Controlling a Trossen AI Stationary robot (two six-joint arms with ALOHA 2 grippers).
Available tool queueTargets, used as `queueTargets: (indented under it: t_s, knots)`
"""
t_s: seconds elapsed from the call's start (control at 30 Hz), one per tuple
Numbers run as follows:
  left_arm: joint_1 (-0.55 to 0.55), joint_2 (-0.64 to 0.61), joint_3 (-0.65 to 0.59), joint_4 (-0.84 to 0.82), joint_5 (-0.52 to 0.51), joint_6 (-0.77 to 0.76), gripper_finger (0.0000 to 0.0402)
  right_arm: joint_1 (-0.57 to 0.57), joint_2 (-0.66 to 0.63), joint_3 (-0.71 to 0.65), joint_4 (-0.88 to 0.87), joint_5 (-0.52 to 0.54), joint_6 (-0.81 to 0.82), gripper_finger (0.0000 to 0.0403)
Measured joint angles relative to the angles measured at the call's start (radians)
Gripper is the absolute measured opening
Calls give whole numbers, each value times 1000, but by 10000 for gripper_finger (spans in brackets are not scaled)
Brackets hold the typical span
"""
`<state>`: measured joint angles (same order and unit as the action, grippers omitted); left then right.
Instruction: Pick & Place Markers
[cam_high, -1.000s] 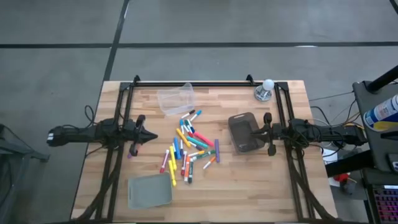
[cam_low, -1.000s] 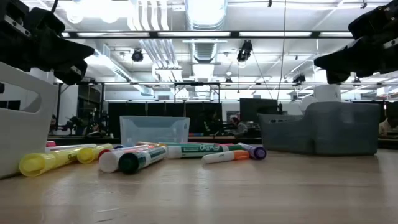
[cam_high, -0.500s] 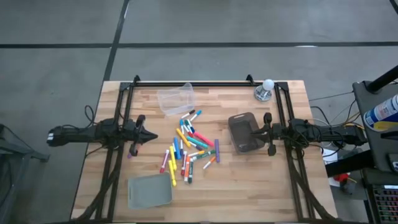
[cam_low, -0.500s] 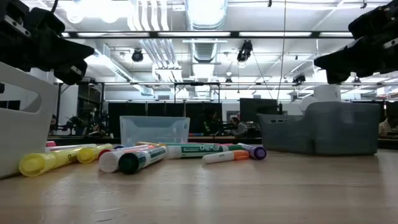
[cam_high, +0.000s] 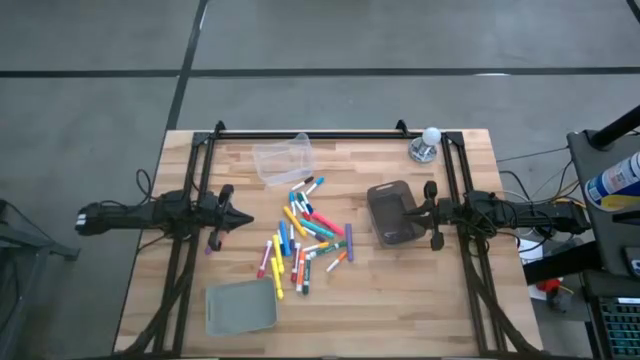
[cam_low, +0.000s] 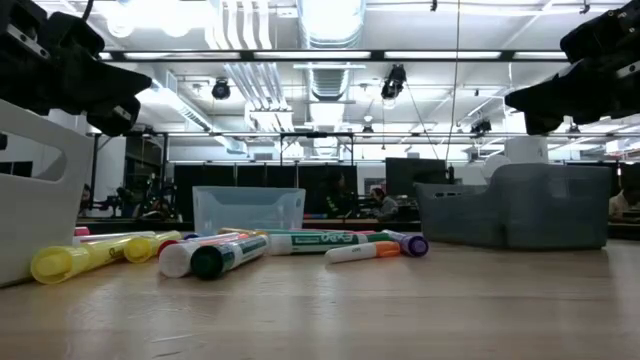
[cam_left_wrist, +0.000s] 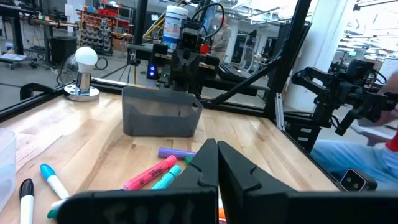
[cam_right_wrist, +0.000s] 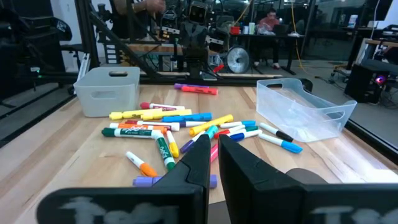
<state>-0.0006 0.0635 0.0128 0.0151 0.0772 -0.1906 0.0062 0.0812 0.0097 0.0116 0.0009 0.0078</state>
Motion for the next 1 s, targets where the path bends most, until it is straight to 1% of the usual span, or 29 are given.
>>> queueTargets:
  t_s: [0.43,0.5,0.57,0.63,0.73,0.77,0.8,0.87,0.93,0.97,1.0]
  knots:
    - [0,0,0,0,0,0,0,0,0,0,0,1,-5,29]
    - [0,0,0,0,0,0,0,-3,0,0,6,27,-70,29]
    - [0,0,0,0,0,0,0,-3,0,0,13,69,-173,29]
    - [0,0,0,0,0,0,0,-3,0,0,14,77,-247,29]
    - [0,0,0,0,0,0,0,-3,0,0,14,78,-271,29]
    - [0,0,0,0,0,4,0,-3,0,0,14,77,-232,29]
    - [0,0,0,0,0,34,0,-2,0,0,14,71,-146,29]
    - [0,0,0,0,-4,155,0,-2,0,0,14,50,91,29]
    - [0,1,0,0,-10,224,0,-2,0,0,21,50,296,29]
    - [0,2,0,0,-11,233,0,-3,0,0,26,60,345,29]
    - [0,2,0,-1,-13,233,0,-3,0,0,30,81,361,29]
